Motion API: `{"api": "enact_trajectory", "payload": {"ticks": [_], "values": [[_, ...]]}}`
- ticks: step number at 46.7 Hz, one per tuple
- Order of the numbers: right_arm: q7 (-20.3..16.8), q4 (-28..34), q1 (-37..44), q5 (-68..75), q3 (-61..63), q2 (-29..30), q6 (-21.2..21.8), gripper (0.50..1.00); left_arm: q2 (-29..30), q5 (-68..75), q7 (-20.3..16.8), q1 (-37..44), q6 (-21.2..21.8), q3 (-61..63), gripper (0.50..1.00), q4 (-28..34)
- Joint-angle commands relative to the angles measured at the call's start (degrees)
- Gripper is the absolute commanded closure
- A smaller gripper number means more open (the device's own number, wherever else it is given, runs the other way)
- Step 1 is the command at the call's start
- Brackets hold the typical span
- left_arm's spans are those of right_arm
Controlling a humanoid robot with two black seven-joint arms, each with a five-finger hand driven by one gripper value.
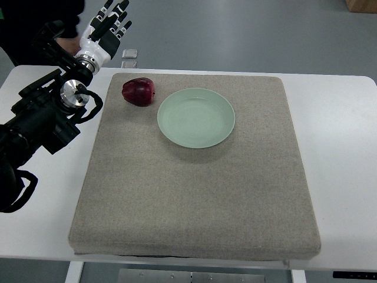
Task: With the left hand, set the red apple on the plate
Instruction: 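Raise the left hand and open its fingers above the red apple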
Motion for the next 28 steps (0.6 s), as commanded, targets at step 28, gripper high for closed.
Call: {"api": "enact_trajectory", "payload": {"ticks": [28], "values": [[0.0,0.0,0.0,0.0,0.0,0.0,0.0,0.568,0.1,-0.1,-0.2,0.7,-3.9,-2.1,0.506,0.1]]}}
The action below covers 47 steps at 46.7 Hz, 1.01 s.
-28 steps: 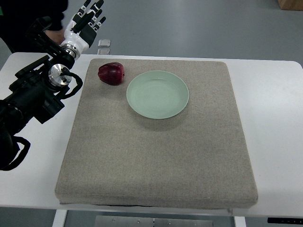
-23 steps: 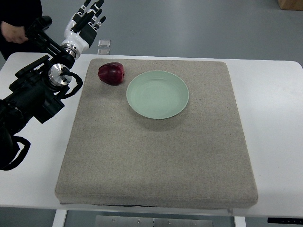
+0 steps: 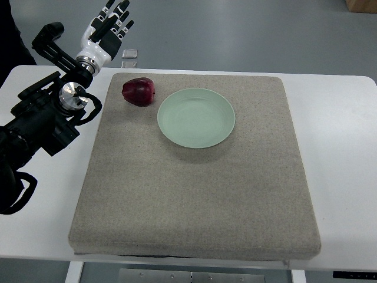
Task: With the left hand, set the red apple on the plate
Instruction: 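Raise the left hand and open its fingers above the red apple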
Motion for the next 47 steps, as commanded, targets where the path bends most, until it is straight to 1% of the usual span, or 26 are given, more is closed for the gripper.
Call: {"api": "enact_trajectory", "payload": {"ticks": [1,19,28,36,41,47], "values": [[0.0,0.0,0.0,0.0,0.0,0.0,0.0,0.568,-0.1,0.0,0.0,0.0,-0.1,-1.7,0.506,0.1],[-0.1,0.0,0.0,0.1,0.0,0.0,0.0,0.568,0.0,0.7,0.0,0.0,0.6,-1.8,0.508,0.1],[0.0,0.0,0.0,0.0,0.0,0.0,0.0,0.570,0.5,1.7,0.2,-0.1,3.0,-1.9,0.508,-0.9],[0.0,0.0,0.0,0.0,0.0,0.0,0.0,0.568,2.2,5.1,0.2,-0.5,3.5,-1.9,0.510,-1.6],[0.0,0.0,0.0,0.0,0.0,0.0,0.0,0.568,3.0,9.8,0.2,-1.0,4.3,-1.9,0.510,-3.2],[0.0,0.0,0.0,0.0,0.0,0.0,0.0,0.568,6.1,15.3,0.4,-1.3,7.0,-1.9,0.514,-8.3]]}}
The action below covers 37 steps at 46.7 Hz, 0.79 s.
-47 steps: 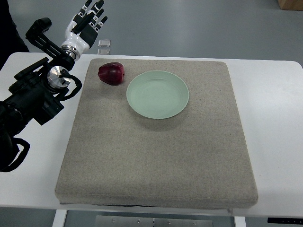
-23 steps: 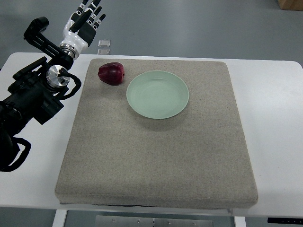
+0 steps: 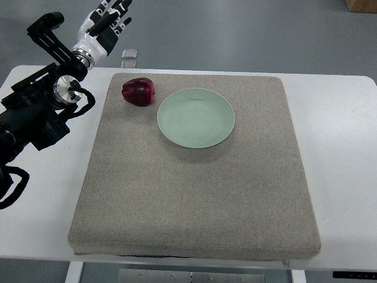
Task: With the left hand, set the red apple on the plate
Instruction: 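Raise the left hand and open its fingers above the red apple, then lower the left hand onto the red apple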
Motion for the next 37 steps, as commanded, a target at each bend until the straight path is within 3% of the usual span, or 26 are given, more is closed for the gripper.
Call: {"api": "enact_trajectory", "payload": {"ticks": [1,22,37], "values": [[0.0,0.0,0.0,0.0,0.0,0.0,0.0,0.570,2.6,3.3,0.1,-0.5,2.3,0.0,0.514,-3.7],[0.0,0.0,0.0,0.0,0.0,0.0,0.0,0.568,13.4,10.8,0.5,-5.1,4.7,13.7,0.514,-20.5],[0.0,0.0,0.0,0.0,0.0,0.0,0.0,0.568,17.4,30.6,0.8,-9.9,5.3,22.4,0.516,-24.1]]}}
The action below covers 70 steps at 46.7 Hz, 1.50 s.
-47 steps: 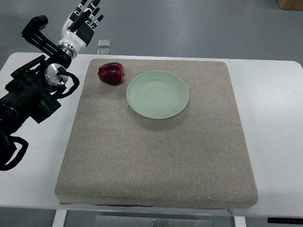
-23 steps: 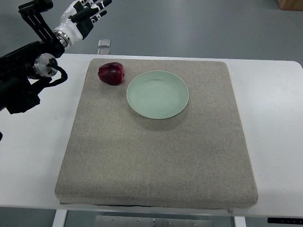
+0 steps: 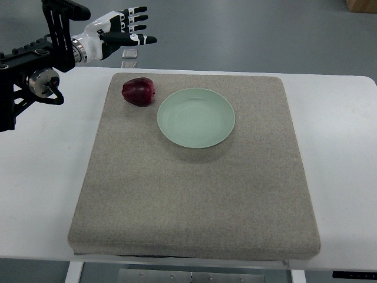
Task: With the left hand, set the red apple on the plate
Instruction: 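Lower the left hand onto the red apple, then close the left hand fingers around the red apple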
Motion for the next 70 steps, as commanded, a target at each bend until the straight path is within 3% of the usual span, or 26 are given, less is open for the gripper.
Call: {"api": "enact_trajectory", "payload": {"ticks": [1,15,23,44,70], "values": [[0.0,0.0,0.0,0.0,0.0,0.0,0.0,0.570,0.8,6.8,0.1,-0.5,0.0,0.2,0.516,-0.3],[0.0,0.0,0.0,0.0,0.0,0.0,0.0,0.570,0.9,30.1,0.2,-0.9,0.4,0.3,0.527,0.1],[0.0,0.0,0.0,0.0,0.0,0.0,0.0,0.568,-0.6,38.7,1.3,-0.7,5.2,0.3,0.531,0.5],[0.0,0.0,0.0,0.0,0.0,0.0,0.0,0.568,-5.8,39.8,3.0,1.0,13.5,8.0,0.564,1.8],[-0.1,0.0,0.0,0.0,0.0,0.0,0.0,0.570,-7.8,44.0,3.0,2.0,16.4,11.5,0.643,4.2]]}}
